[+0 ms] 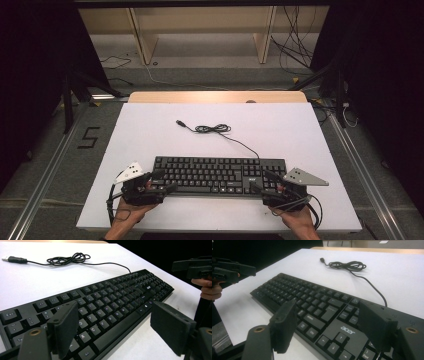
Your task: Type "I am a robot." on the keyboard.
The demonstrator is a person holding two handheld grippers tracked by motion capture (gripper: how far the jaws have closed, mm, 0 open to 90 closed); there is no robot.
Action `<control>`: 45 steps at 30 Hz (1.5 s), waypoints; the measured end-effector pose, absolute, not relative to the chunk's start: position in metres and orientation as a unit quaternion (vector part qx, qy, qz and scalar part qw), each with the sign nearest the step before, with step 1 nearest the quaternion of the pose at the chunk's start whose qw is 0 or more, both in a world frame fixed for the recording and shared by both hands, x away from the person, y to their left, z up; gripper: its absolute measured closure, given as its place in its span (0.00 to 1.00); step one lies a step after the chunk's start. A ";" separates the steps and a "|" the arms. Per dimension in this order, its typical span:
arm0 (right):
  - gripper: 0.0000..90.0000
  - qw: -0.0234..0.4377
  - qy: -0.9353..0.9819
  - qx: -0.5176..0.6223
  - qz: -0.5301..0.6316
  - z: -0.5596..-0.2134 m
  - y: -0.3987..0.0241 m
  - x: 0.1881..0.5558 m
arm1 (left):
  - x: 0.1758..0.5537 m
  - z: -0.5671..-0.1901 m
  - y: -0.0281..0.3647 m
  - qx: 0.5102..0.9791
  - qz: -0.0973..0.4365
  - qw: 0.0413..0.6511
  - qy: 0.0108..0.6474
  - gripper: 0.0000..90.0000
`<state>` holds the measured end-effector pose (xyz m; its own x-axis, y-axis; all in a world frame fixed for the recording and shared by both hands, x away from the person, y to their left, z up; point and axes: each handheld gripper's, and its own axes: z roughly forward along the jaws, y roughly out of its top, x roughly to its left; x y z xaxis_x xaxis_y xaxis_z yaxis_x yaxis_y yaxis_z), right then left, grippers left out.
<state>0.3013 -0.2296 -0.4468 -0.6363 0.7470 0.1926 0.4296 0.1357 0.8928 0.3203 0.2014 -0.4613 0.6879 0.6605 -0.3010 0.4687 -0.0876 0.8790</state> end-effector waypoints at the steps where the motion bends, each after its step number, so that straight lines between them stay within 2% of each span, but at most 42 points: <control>1: 0.36 0.151 0.738 0.399 0.523 -0.447 -0.229 0.301 | 0.320 -0.461 0.201 0.732 0.087 0.554 0.386 0.25; 15: 0.37 0.142 0.737 0.397 0.528 -0.446 -0.222 0.304 | 0.321 -0.462 0.202 0.735 0.091 0.549 0.388 0.25; 29: 0.40 0.112 0.751 0.383 0.527 -0.448 -0.196 0.315 | 0.323 -0.463 0.207 0.732 0.097 0.535 0.410 0.28; 39: 0.45 0.087 0.762 0.370 0.524 -0.447 -0.172 0.332 | 0.326 -0.464 0.212 0.730 0.102 0.523 0.428 0.33; 45: 0.52 0.090 0.774 0.367 0.508 -0.446 -0.155 0.343 | 0.327 -0.465 0.214 0.731 0.104 0.513 0.438 0.39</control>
